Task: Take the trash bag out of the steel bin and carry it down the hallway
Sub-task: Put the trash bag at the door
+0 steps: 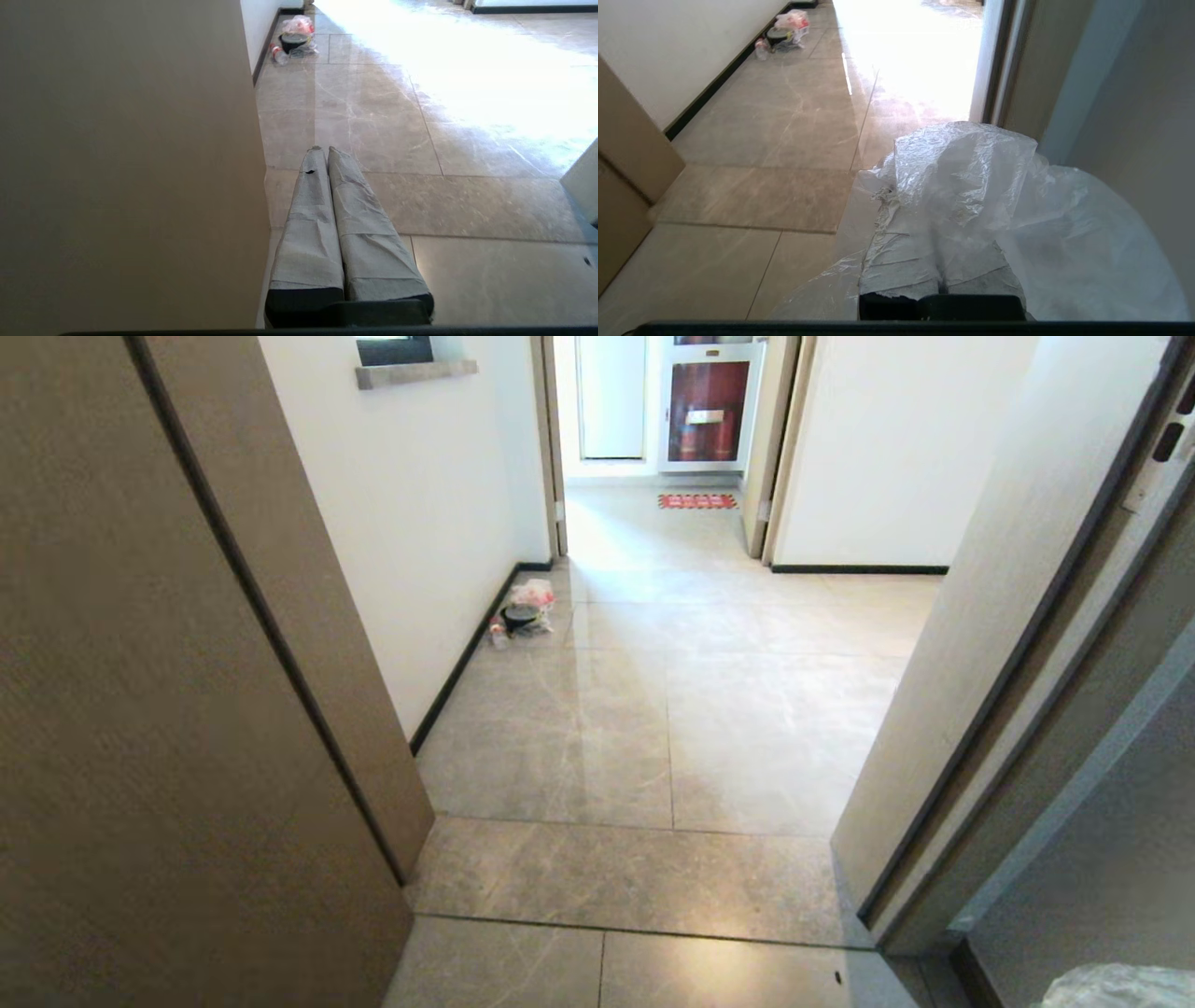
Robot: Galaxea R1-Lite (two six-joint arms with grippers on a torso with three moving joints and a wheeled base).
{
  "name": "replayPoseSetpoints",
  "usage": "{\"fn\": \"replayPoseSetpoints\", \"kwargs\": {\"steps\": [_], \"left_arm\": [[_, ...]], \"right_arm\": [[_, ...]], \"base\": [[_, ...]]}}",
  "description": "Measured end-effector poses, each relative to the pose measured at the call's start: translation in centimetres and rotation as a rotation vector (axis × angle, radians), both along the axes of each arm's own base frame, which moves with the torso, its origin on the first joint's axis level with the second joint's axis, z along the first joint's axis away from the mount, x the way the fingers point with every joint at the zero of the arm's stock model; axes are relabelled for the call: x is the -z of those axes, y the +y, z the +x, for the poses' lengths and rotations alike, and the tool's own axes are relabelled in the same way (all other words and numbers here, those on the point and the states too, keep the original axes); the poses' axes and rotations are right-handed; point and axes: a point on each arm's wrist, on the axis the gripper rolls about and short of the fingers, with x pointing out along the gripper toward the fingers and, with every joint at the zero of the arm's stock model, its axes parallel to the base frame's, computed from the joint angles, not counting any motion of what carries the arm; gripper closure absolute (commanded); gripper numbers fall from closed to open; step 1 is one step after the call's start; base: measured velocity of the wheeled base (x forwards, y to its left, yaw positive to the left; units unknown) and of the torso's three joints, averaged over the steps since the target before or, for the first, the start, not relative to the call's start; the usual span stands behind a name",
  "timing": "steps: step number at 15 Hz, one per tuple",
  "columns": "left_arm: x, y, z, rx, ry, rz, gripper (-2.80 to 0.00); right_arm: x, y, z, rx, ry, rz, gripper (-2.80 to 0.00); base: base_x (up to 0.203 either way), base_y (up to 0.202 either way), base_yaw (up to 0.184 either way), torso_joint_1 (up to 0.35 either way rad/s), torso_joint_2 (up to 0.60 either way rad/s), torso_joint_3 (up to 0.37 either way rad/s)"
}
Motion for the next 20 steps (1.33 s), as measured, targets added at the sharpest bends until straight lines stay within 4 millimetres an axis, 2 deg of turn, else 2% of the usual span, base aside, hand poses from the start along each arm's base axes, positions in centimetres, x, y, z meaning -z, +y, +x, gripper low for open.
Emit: {"fn": "replayPoseSetpoints", "kwargs": {"steps": [20], "left_arm": [[-0.01, 0.00, 0.00, 0.000, -0.001, 0.002, 0.00]], "right_arm": [[0.00, 0.00, 0.00, 0.001, 0.000, 0.000, 0.00]], "base": [[0.193, 0.000, 0.001, 0.002, 0.00, 0.003]]}}
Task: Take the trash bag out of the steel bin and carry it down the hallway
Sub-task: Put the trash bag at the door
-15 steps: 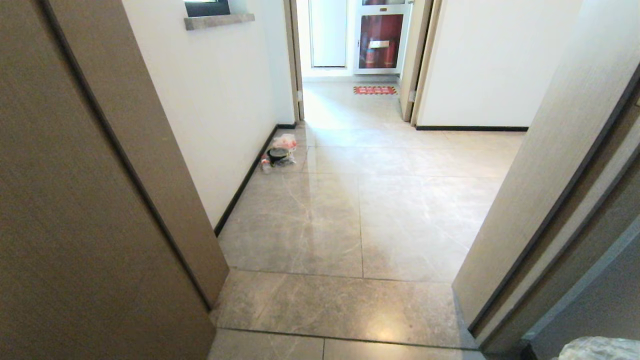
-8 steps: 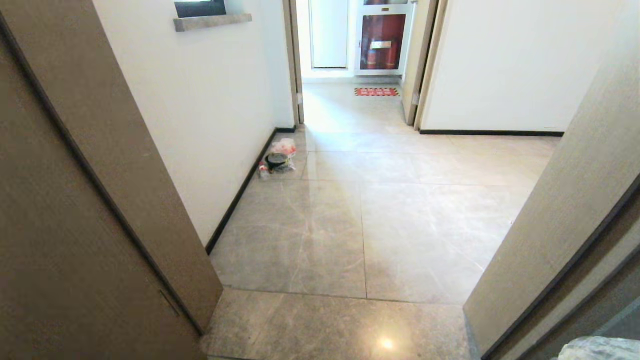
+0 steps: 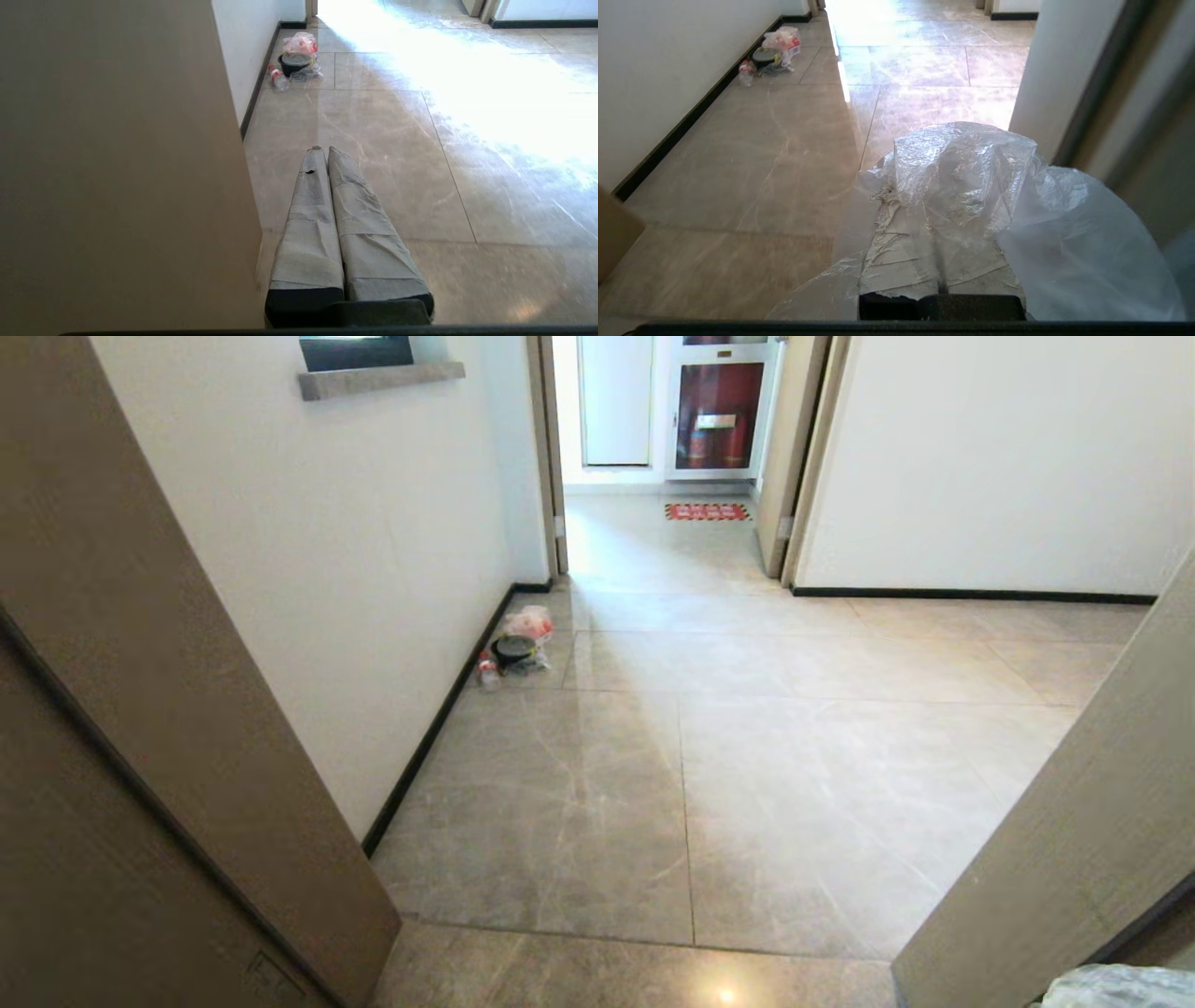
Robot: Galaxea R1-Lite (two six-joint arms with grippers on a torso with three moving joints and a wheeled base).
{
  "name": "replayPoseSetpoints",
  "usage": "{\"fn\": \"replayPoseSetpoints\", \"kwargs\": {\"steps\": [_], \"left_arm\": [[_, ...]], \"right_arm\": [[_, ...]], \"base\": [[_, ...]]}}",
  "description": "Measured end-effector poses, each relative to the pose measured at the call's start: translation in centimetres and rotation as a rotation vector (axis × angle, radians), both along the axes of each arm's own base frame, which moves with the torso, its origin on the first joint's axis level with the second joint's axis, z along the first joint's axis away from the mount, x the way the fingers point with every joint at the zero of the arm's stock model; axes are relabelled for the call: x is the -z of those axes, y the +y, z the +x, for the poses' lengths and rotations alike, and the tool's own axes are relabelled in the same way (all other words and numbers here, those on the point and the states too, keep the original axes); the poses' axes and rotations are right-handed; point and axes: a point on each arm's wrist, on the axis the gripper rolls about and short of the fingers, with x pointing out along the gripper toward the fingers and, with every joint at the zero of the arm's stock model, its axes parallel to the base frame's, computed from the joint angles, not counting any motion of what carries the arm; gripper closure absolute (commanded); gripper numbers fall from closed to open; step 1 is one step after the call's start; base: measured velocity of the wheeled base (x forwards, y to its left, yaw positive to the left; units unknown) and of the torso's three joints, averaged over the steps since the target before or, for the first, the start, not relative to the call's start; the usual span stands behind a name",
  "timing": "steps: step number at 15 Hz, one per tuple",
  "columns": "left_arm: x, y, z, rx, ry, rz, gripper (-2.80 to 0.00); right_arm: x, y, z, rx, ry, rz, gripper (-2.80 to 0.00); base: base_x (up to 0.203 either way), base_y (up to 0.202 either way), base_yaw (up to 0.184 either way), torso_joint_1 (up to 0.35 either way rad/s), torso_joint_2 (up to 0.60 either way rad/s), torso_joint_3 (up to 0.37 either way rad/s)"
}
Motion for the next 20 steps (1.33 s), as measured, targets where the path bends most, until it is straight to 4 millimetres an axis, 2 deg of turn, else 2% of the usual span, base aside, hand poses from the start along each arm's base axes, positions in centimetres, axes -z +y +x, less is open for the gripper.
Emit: {"fn": "replayPoseSetpoints", "kwargs": {"steps": [20], "left_arm": [[0.00, 0.00, 0.00, 0.000, 0.000, 0.000, 0.00]], "right_arm": [[0.00, 0.00, 0.00, -0.001, 0.000, 0.000, 0.00]], "base": [[0.191, 0.000, 0.001, 0.004, 0.00, 0.002]]}}
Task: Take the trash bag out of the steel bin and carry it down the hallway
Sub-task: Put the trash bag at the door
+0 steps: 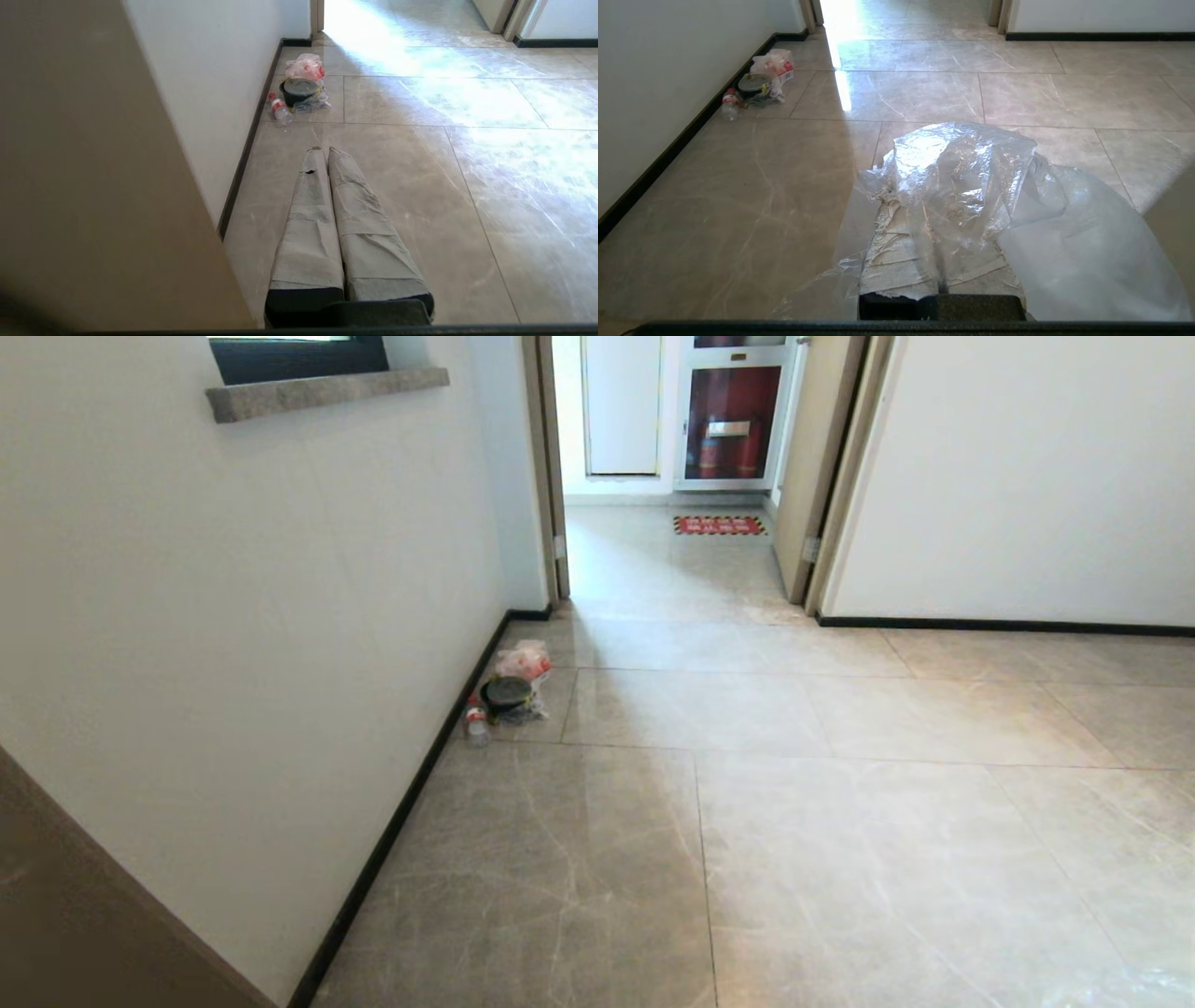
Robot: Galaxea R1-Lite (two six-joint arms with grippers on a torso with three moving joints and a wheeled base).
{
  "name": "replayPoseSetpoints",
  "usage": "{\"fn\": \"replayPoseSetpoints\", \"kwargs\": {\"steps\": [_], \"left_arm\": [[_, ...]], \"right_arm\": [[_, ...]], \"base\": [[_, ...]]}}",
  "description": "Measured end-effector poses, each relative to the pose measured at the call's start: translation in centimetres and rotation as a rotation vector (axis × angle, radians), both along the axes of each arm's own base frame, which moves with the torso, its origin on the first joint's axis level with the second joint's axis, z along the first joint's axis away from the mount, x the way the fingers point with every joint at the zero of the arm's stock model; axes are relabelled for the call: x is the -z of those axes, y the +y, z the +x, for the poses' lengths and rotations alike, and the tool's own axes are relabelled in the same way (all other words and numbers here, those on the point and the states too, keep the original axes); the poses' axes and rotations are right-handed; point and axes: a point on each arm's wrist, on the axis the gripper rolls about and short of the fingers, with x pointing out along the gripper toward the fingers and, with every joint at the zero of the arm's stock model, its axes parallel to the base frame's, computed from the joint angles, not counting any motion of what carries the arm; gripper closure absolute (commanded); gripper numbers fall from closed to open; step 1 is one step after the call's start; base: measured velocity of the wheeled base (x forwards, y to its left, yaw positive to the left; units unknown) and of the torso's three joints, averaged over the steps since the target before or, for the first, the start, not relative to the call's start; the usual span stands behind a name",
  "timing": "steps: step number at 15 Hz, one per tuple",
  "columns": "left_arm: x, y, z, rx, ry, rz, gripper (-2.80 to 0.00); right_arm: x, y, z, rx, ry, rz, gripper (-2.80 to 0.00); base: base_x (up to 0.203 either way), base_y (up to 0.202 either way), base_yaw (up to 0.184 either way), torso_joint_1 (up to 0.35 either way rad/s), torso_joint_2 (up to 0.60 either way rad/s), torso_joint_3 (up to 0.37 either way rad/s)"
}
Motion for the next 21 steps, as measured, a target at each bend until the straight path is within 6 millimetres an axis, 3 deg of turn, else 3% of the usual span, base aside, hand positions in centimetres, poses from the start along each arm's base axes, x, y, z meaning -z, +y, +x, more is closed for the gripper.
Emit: {"fn": "replayPoseSetpoints", "kwargs": {"steps": [21], "left_arm": [[0.00, 0.00, 0.00, 0.000, 0.000, 0.000, 0.00]], "right_arm": [[0.02, 0.00, 0.00, -0.001, 0.002, -0.005, 0.00]], "base": [[0.194, 0.000, 0.002, 0.003, 0.00, 0.002]]}}
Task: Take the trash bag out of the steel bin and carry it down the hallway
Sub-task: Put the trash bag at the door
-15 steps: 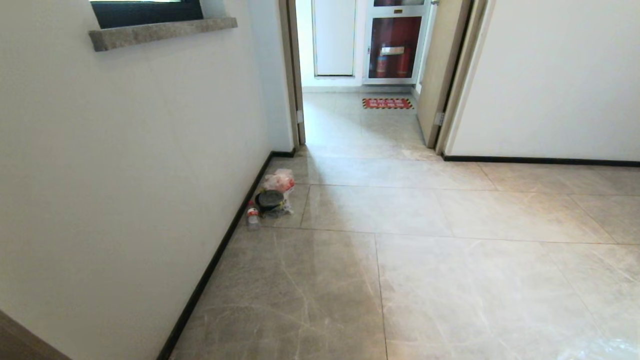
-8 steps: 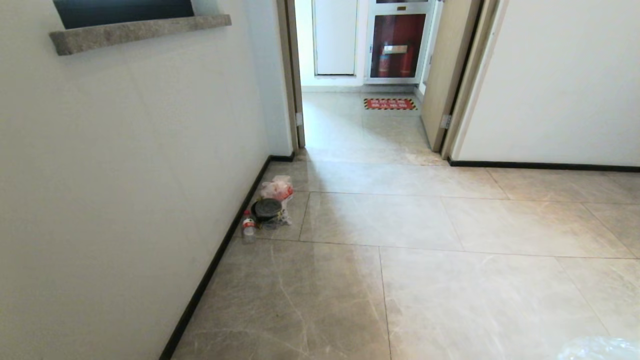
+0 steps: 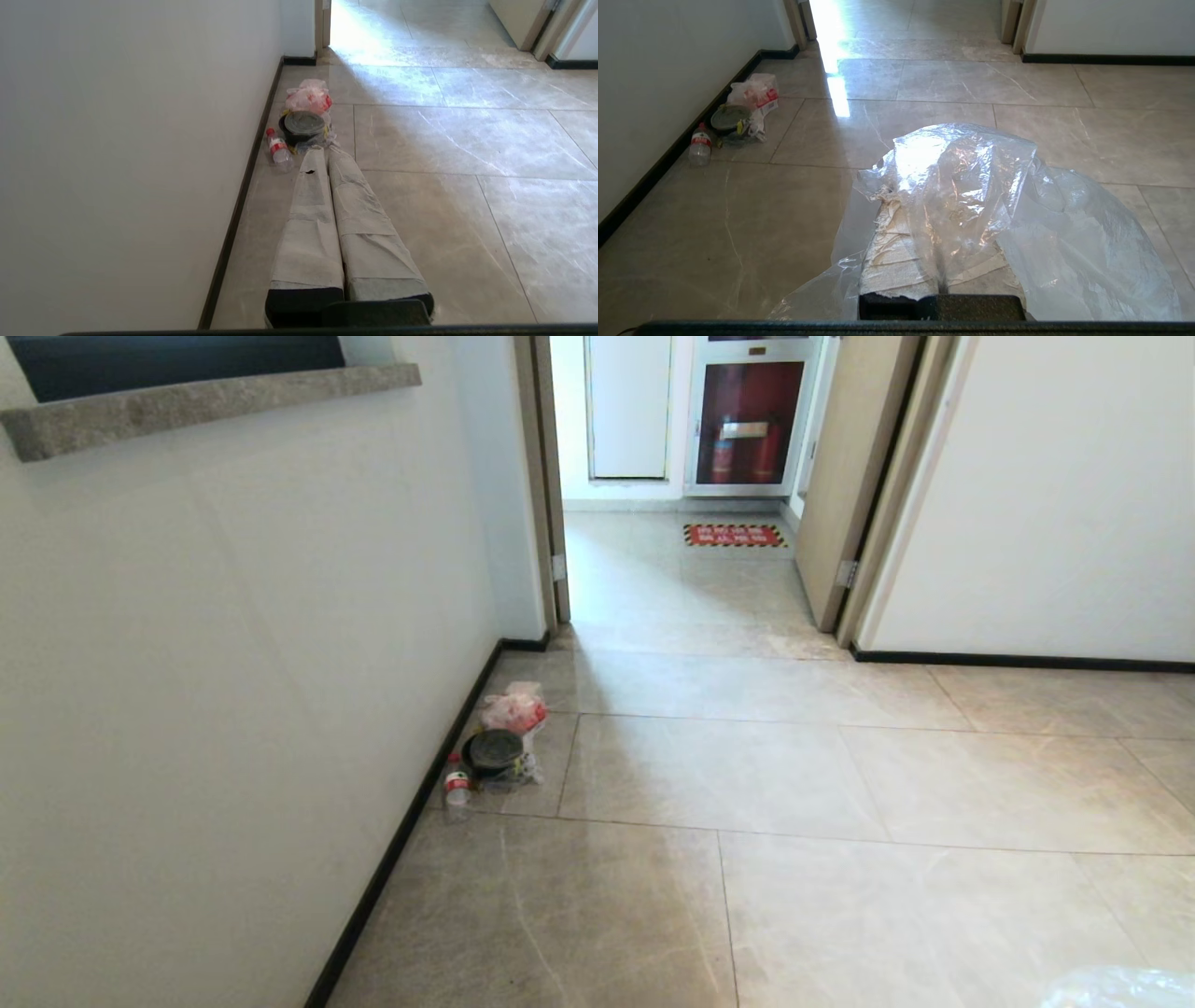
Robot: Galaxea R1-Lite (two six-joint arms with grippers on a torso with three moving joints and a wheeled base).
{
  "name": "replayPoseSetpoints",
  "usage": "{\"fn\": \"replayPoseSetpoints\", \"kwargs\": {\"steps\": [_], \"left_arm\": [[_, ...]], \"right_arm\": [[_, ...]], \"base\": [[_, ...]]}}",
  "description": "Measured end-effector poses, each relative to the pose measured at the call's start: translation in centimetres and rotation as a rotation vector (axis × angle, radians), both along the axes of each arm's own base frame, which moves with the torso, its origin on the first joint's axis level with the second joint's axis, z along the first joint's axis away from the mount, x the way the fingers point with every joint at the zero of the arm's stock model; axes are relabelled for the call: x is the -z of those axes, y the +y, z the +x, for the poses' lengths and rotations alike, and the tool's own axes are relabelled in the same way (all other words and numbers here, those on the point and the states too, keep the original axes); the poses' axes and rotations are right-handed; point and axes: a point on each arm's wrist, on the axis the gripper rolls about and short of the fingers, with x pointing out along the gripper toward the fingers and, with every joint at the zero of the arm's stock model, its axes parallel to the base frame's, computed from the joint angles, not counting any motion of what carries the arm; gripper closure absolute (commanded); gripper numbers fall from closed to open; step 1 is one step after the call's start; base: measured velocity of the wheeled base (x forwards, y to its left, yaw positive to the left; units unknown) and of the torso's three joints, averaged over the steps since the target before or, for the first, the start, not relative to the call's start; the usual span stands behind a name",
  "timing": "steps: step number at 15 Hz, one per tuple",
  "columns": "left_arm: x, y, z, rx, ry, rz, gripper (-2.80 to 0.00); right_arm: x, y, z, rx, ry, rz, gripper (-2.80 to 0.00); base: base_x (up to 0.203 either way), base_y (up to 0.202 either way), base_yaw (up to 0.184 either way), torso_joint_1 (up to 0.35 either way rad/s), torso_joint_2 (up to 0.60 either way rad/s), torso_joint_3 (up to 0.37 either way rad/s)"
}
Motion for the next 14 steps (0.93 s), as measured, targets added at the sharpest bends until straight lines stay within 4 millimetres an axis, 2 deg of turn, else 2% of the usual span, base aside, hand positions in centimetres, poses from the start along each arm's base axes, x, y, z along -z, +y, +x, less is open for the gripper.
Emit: {"fn": "replayPoseSetpoints", "kwargs": {"steps": [14], "left_arm": [[0.00, 0.00, 0.00, 0.000, 0.000, 0.000, 0.00]], "right_arm": [[-0.02, 0.00, 0.00, 0.000, -0.002, 0.001, 0.00]], "base": [[0.191, 0.000, 0.001, 0.002, 0.00, 0.002]]}}
